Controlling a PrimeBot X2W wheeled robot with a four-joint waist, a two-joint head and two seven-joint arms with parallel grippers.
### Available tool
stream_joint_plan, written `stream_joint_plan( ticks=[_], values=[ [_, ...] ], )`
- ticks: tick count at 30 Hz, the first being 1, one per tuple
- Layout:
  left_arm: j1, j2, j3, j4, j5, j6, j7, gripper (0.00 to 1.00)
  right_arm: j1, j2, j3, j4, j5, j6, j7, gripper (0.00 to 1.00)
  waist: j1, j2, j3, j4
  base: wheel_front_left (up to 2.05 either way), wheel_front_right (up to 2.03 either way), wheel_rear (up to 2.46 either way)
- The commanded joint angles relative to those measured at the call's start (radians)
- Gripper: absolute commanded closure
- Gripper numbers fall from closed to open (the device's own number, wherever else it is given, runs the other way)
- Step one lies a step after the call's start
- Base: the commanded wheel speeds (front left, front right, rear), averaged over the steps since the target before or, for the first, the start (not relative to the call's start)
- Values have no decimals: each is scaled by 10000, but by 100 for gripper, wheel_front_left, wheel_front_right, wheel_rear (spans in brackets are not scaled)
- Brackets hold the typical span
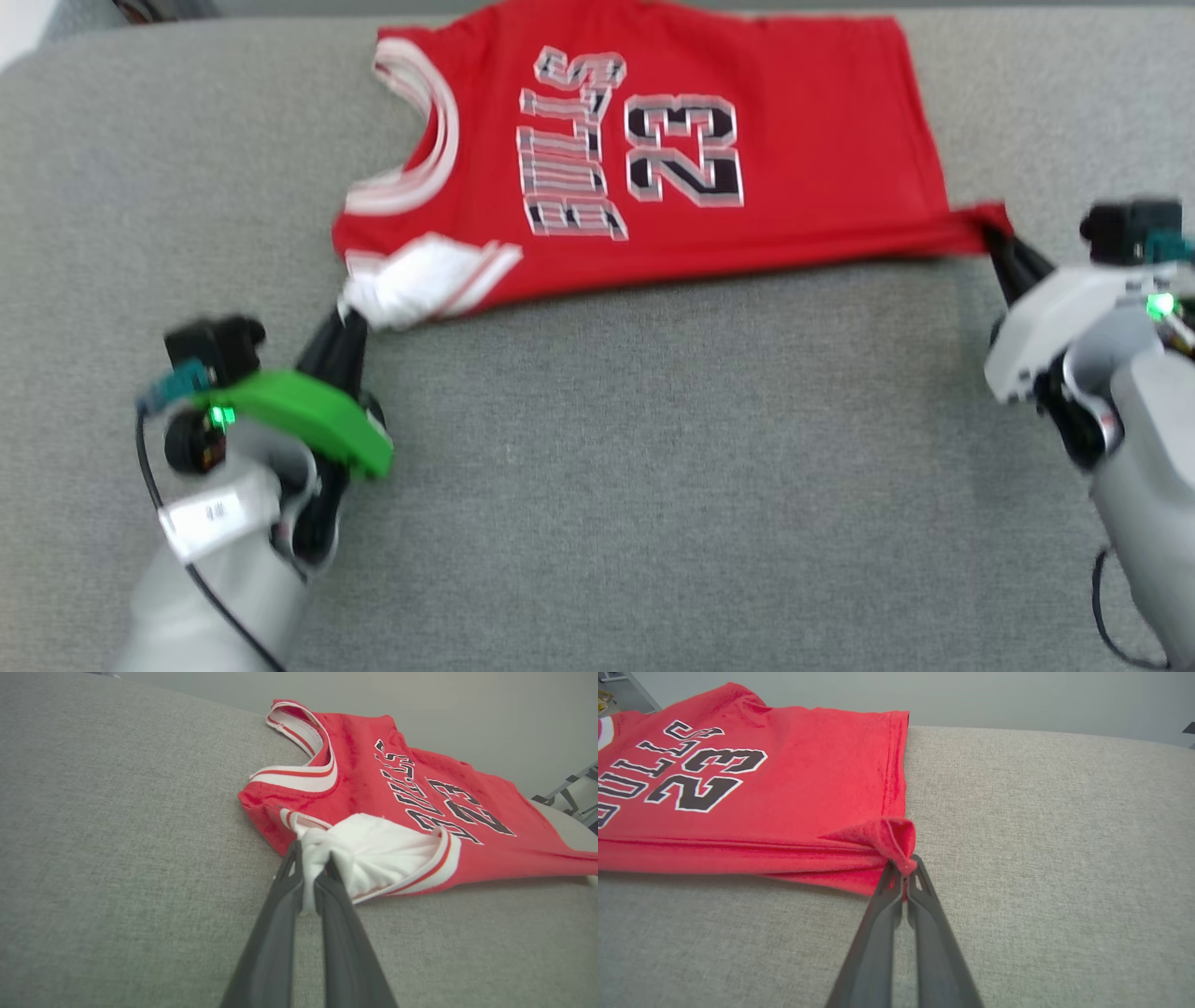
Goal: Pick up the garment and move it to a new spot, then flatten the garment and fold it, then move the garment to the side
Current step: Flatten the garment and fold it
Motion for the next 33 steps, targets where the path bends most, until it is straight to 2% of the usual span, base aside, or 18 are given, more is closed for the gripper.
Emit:
stream_joint_plan(
  ticks=[1,6,10,11,18,26,33],
  values=[
    [582,213,151,-244,87,151,-56,100,584,-249,-157,-315,98,-21,53,100,1,0,-1059,97,0,0,0],
    [2314,379,257,-1397,-35,608,-40,100,2685,-342,-723,-1997,96,-21,585,100,1,0,-1613,98,0,0,0],
    [3549,547,327,-2619,-215,1018,123,100,4444,-178,-1666,-3594,-429,-21,1112,100,1,0,-1912,82,0,0,0],
    [4715,680,383,-3638,-393,1404,269,100,6233,441,-2731,-5361,-1161,-21,1873,100,1,0,-2183,52,0,0,0],
    [6428,1142,426,-5322,-610,2171,944,100,8786,1806,-3816,-8277,-2035,-21,3400,100,1,0,-2371,-2,0,0,0],
    [7340,1539,467,-6835,-718,2831,1604,100,9910,2445,-4161,-9603,-2201,-21,4302,100,1,0,-2264,29,0,0,0],
    [6198,1581,173,-6888,-286,2699,1822,100,9181,2370,-4044,-9681,-2175,-21,4492,100,1,0,-1677,15,0,0,0]
  ],
)
